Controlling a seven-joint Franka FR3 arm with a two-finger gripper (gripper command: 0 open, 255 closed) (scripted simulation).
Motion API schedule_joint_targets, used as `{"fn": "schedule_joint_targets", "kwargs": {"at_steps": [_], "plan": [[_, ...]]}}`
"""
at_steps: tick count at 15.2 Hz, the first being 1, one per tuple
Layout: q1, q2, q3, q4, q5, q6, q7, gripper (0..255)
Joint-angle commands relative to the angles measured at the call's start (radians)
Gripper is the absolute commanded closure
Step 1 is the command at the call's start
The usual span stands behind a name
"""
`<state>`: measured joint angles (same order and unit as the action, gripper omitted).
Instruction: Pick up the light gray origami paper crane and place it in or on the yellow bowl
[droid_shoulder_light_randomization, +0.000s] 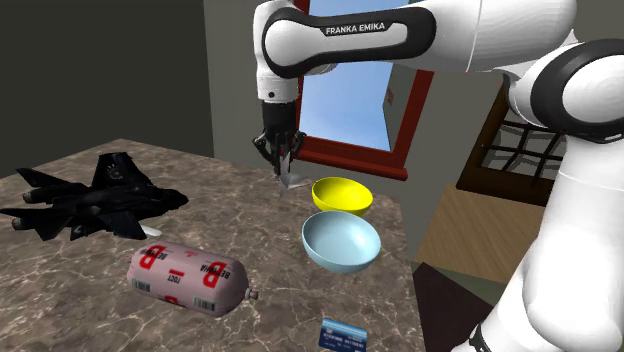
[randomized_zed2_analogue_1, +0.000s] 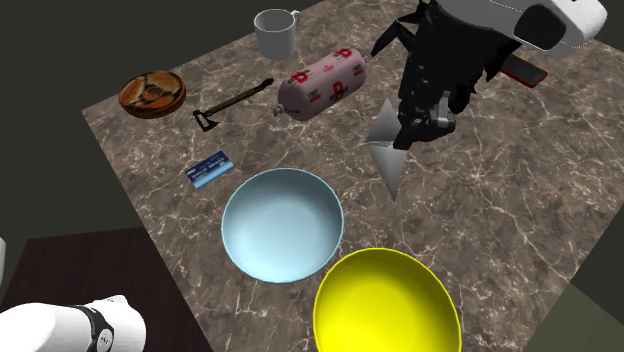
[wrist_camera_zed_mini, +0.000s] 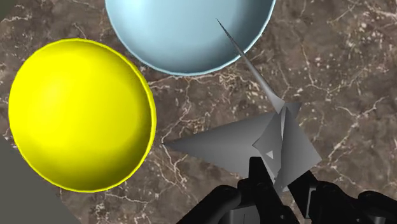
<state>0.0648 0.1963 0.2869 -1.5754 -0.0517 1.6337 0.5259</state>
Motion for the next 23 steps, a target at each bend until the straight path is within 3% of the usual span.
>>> {"fn": "schedule_joint_targets", "kwargs": {"at_steps": [1, 15, 23], "plan": [[-0.026, -0.028, -0.015, -0.033, 0.005, 0.006, -0.042, 255], [-0.211, -0.190, -0.169, -0.206, 0.006, 0.032, -0.380, 255], [-0.211, -0.182, -0.169, -0.304, 0.004, 0.138, -0.375, 255]]}}
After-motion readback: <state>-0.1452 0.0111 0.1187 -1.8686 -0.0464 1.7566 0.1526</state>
